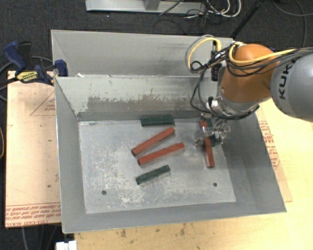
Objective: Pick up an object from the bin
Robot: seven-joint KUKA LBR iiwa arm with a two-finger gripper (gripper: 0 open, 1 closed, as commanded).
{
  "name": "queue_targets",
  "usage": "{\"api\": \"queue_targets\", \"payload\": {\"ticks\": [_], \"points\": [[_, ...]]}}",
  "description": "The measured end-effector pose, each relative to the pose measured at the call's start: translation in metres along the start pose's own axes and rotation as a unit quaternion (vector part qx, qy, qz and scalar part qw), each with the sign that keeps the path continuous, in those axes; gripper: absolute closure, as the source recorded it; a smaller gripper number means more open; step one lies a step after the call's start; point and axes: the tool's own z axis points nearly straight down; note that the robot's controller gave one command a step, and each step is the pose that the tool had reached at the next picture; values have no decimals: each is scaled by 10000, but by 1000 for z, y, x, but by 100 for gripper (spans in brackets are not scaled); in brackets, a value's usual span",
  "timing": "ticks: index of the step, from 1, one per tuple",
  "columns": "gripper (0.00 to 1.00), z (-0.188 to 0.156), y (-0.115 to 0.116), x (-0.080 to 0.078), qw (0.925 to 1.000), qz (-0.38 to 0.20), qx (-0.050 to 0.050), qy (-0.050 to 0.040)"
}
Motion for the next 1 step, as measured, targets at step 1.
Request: {"api": "queue_targets", "payload": {"ticks": [1], "points": [[100,-1,22,-56,9999,-102,7,5]]}}
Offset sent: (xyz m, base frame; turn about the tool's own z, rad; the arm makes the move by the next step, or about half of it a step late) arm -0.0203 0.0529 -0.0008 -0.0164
